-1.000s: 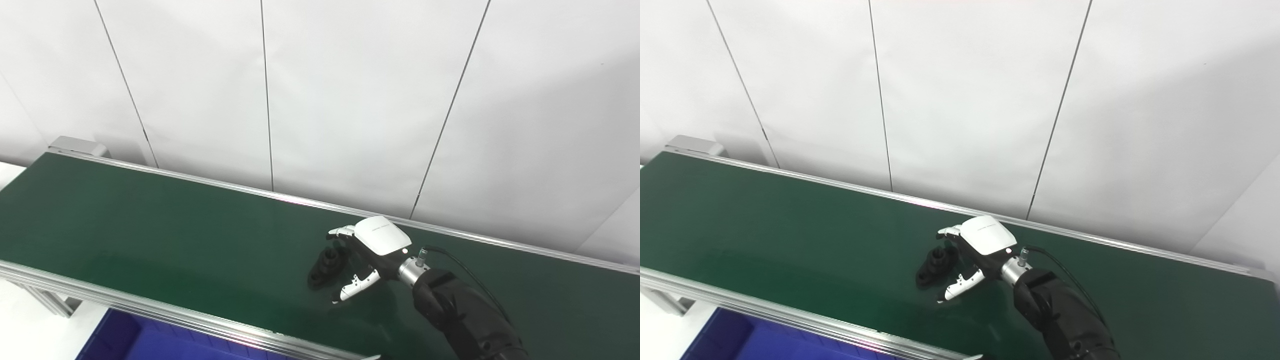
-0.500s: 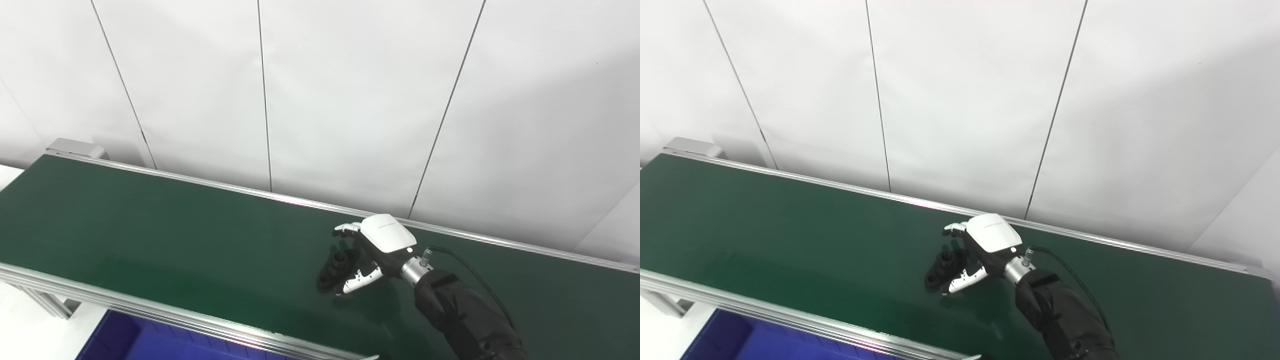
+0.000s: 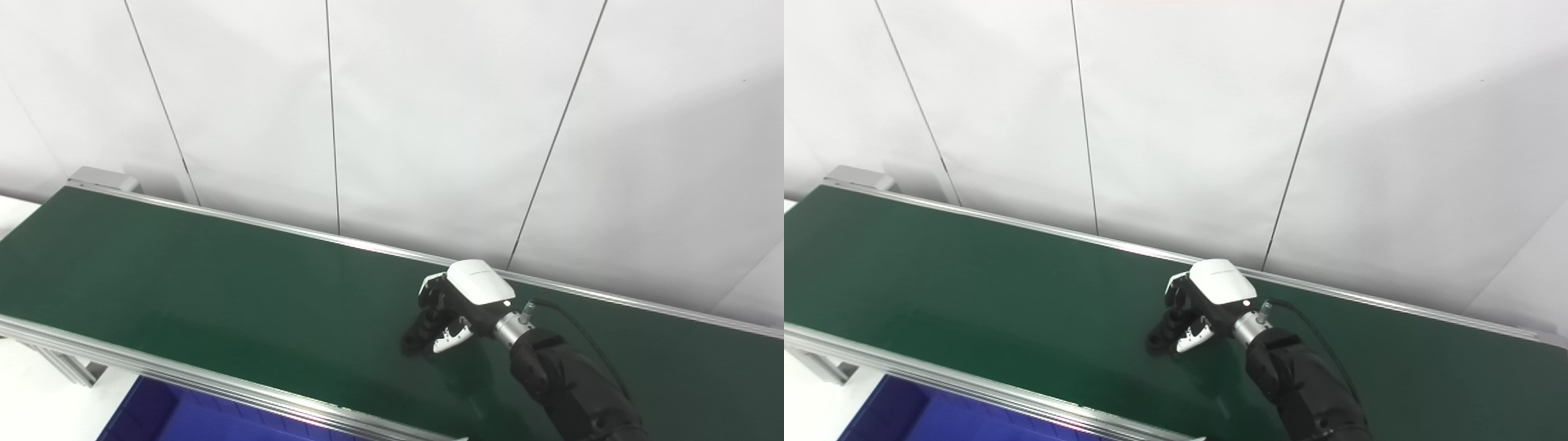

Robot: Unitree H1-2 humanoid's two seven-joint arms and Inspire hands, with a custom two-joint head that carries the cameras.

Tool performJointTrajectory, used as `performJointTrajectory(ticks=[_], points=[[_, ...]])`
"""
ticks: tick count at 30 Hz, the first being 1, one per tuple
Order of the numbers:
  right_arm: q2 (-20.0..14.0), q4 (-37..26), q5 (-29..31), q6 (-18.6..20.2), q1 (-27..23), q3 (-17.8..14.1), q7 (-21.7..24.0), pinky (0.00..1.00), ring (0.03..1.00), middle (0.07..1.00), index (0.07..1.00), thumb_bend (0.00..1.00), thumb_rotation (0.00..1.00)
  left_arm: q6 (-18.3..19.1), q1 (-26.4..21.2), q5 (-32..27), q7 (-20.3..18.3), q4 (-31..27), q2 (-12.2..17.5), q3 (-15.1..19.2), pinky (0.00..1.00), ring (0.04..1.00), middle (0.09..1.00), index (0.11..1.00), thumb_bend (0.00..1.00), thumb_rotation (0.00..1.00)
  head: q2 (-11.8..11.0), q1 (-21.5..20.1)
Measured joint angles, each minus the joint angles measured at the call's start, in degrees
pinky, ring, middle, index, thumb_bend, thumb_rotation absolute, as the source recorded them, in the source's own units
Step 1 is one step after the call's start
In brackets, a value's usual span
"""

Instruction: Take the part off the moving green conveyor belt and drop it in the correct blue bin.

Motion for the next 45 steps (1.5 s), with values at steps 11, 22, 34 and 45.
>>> performJointTrajectory(ticks=[11, 22, 34, 45], points=[[-2.18, -6.51, -0.01, 3.88, 0.11, 3.31, 6.7, 0.29, 0.404, 0.485, 0.519, 0.52, 0.0, 0.34, 0.65, 1.08, -1.5, -0.76, -0.33, 1.23, 0.81, 0.914, 0.916, 0.895, 0.96, 1.0, 0.62, -0.18], [-5.33, -16.02, -0.9, 8.05, 2.35, 5.06, 13.43, 0.31, 0.419, 0.493, 0.504, 0.52, 0.0, 0.31, 0.73, 1.22, -2.39, -0.78, -0.49, 1.68, 0.81, 0.919, 0.919, 0.905, 0.95, 1.0, 0.88, -0.71], [-10.31, -26.42, 10.51, 8.21, 8.84, -2.8, 24.72, 0.29, 0.38, 0.476, 0.528, 0.51, 0.0, 0.26, 0.7, 1.05, -2.65, -0.78, -0.47, 1.63, 0.83, 0.93, 0.929, 0.913, 0.92, 1.0, 1.58, -2.9], [-12.85, -37.29, 14.61, 11.26, 11.92, -9.33, 31.73, 0.22, 0.356, 0.443, 0.541, 0.51, 0.0, 0.26, 1.17, 0.67, -3.86, -1.45, -0.4, 1.97, 0.85, 0.938, 0.937, 0.924, 0.94, 1.0, 2.11, -4.31]])
